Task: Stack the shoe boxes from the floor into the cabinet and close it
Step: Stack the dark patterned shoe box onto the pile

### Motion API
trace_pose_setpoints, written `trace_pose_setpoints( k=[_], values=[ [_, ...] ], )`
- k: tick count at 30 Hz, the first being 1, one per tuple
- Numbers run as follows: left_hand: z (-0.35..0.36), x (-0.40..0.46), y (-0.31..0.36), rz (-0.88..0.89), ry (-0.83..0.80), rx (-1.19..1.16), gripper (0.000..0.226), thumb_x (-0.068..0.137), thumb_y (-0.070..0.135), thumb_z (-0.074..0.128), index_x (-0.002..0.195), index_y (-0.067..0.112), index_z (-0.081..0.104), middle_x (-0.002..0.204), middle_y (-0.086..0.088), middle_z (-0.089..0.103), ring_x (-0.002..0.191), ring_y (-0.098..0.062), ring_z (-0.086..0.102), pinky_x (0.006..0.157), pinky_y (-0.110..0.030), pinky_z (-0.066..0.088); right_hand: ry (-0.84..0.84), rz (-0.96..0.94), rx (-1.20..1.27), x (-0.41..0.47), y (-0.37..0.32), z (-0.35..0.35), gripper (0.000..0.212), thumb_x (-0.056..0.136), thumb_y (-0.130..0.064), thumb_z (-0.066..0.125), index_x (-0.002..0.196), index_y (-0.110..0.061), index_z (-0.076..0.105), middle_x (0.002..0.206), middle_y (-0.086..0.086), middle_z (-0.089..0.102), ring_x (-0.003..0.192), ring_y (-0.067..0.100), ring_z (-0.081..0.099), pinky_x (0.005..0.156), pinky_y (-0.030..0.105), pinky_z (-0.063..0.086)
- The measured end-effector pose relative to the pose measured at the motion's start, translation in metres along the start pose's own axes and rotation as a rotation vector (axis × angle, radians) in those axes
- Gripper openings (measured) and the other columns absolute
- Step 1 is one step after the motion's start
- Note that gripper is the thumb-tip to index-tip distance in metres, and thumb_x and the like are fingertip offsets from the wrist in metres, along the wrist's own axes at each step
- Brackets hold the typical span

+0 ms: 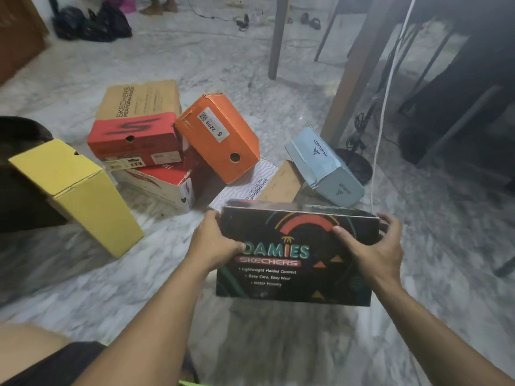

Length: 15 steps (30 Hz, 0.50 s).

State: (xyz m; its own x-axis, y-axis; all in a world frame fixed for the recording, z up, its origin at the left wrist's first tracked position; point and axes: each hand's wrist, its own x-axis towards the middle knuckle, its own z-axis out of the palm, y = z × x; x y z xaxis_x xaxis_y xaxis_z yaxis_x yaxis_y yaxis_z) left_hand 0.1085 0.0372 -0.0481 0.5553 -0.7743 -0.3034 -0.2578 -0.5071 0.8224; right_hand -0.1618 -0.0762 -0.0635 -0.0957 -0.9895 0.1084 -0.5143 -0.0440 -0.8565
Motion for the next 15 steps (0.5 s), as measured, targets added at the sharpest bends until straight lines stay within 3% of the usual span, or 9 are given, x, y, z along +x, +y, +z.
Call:
trace_pose_setpoints(
  k=[5, 9, 12, 14, 15],
  values=[
    [-0.024, 0.014, 0.018, 0.034, 0.152, -0.211, 0.076, 0.067, 0.001, 0.082, 0.13, 0.013, 0.042, 0.113, 0.001, 0.054, 0.102, -0.019, 0.057, 0.093, -0.036, 0.047, 0.042, -0.037, 0.065, 0.035, -0.044, 0.03, 0.083, 0.057, -0.047, 0.089, 0.117, -0.019, 0.038, 0.102, -0.005, 0.059, 0.1, 0.021, 0.063, 0.093, 0.042, 0.05],
    [-0.037, 0.041, 0.014, -0.057, 0.257, -0.256, 0.068, 0.06, 0.007, 0.085, 0.121, 0.011, 0.054, 0.113, -0.003, 0.063, 0.103, -0.024, 0.062, 0.095, -0.041, 0.05, -0.008, -0.027, 0.049, 0.065, -0.071, 0.059, 0.067, 0.066, -0.042, 0.085, 0.111, -0.016, 0.042, 0.103, 0.0, 0.057, 0.1, 0.024, 0.06, 0.084, 0.033, 0.045],
    [-0.039, 0.053, 0.006, -0.147, 0.285, -0.31, 0.05, 0.055, 0.013, 0.084, 0.101, 0.01, 0.065, 0.105, -0.007, 0.07, 0.09, -0.024, 0.066, 0.087, -0.038, 0.054, -0.078, -0.023, -0.012, 0.081, -0.079, 0.074, 0.053, 0.073, -0.038, 0.081, 0.107, -0.012, 0.05, 0.1, 0.001, 0.059, 0.093, 0.021, 0.056, 0.075, 0.026, 0.035],
    [-0.039, 0.059, 0.0, -0.175, 0.267, -0.339, 0.028, 0.062, 0.007, 0.082, 0.084, 0.01, 0.064, 0.095, -0.008, 0.071, 0.075, -0.02, 0.063, 0.073, -0.03, 0.054, -0.121, -0.056, -0.056, 0.088, -0.075, 0.085, 0.045, 0.072, -0.036, 0.081, 0.101, -0.013, 0.055, 0.096, 0.002, 0.063, 0.09, 0.022, 0.06, 0.075, 0.029, 0.04],
    [-0.039, 0.06, -0.001, -0.189, 0.256, -0.37, 0.025, 0.067, 0.002, 0.08, 0.085, 0.008, 0.063, 0.093, -0.007, 0.069, 0.072, -0.018, 0.06, 0.066, -0.027, 0.05, -0.138, -0.074, -0.071, 0.09, -0.07, 0.09, 0.043, 0.07, -0.036, 0.081, 0.098, -0.015, 0.057, 0.093, 0.001, 0.064, 0.091, 0.023, 0.062, 0.079, 0.031, 0.045]
  ],
)
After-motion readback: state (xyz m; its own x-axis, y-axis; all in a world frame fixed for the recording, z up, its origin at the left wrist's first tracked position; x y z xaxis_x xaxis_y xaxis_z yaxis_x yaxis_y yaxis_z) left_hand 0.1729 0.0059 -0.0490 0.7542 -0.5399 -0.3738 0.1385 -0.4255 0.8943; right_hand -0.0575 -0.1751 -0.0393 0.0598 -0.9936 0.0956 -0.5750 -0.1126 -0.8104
